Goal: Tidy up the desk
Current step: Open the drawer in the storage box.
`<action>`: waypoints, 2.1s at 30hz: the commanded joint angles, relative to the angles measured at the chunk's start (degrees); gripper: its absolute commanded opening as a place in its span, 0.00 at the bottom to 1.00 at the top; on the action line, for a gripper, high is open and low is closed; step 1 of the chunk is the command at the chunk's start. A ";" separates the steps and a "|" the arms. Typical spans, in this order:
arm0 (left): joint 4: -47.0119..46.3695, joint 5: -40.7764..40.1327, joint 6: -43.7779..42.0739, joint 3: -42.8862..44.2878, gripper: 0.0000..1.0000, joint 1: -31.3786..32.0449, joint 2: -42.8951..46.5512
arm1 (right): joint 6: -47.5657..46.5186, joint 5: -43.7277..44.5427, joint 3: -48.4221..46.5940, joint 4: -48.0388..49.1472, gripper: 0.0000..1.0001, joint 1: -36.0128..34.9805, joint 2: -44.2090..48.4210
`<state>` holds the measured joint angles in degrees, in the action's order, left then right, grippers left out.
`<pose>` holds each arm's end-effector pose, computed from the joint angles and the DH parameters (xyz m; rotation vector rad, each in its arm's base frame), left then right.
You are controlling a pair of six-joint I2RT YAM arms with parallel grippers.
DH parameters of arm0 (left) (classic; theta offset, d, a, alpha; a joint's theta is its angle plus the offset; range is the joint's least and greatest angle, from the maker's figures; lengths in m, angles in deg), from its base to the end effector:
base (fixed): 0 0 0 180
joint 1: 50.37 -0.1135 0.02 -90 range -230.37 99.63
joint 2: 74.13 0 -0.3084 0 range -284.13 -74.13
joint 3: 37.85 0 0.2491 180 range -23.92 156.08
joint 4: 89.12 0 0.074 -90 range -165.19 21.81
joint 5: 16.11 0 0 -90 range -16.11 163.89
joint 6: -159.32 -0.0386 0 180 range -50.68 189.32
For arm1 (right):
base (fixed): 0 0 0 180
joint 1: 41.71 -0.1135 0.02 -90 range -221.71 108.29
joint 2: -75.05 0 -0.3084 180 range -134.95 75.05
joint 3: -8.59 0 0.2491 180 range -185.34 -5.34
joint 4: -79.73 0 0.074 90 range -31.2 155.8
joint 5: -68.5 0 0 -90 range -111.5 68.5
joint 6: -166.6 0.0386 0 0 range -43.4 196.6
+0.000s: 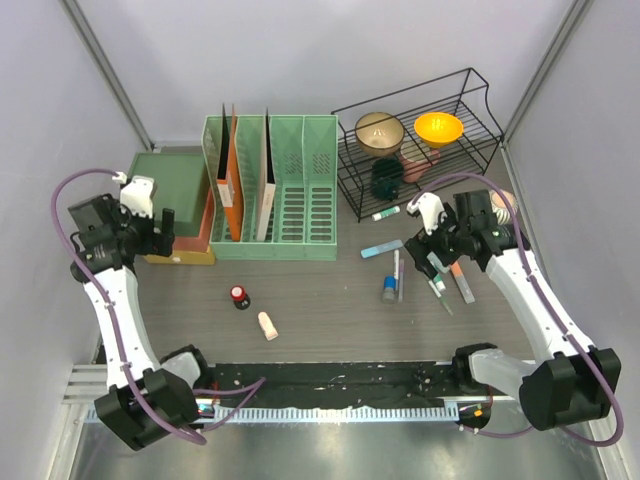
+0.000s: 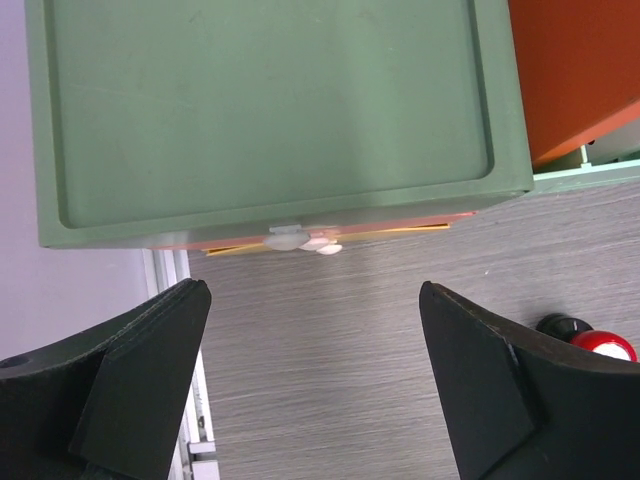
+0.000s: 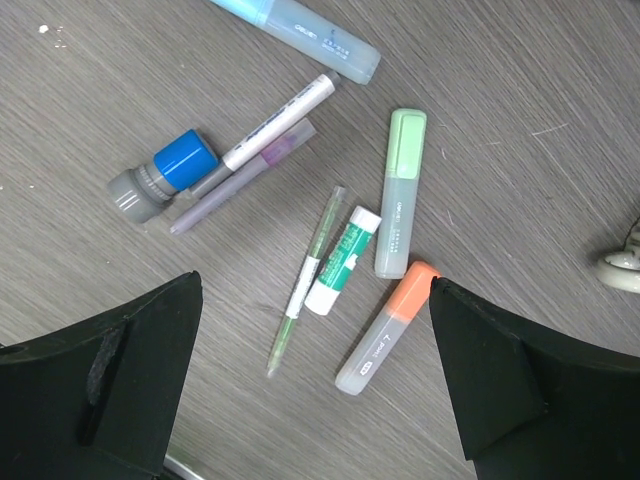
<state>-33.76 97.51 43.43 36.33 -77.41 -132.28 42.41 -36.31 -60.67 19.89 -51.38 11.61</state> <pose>0.1685 0.0686 0.3749 0.1939 2.1822 0.0519 0.1909 0.0425 0.3245 -1.0202 2.2547 0.1435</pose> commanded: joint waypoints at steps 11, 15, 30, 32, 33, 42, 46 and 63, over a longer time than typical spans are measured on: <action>-0.91 3.18 -4.96 2.86 0.82 -3.36 -5.22 | -3.95 -4.88 0.13 2.58 0.99 3.34 -0.19; -1.97 5.21 -5.84 2.42 0.82 -4.68 -5.83 | -4.04 -4.97 0.40 2.58 0.99 3.43 0.07; -7.33 10.22 -8.39 -1.45 0.72 -5.47 -7.24 | -4.39 -4.88 1.10 2.58 0.99 3.43 -0.63; -7.77 10.57 -8.39 -1.45 0.70 -5.73 -7.50 | -4.48 -4.79 1.19 2.67 0.99 3.34 -0.55; -8.12 11.27 -8.30 -1.45 0.70 -5.82 -7.59 | -4.48 -4.79 1.19 2.58 0.99 3.34 -0.72; -9.79 12.86 -7.42 -1.71 0.61 -5.91 -7.94 | -4.56 -4.79 1.10 2.58 0.99 3.43 -1.86; -9.61 14.09 -7.60 -1.89 0.57 -6.00 -8.12 | -4.65 -4.88 1.10 2.67 0.99 3.52 -2.57; -11.28 16.37 -7.86 -4.87 0.40 -5.91 -6.98 | -5.18 -5.14 1.37 2.49 0.99 3.87 -3.62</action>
<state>-41.67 111.08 35.91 32.61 -83.18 -140.49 37.84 -40.31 -59.41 21.00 -47.84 8.14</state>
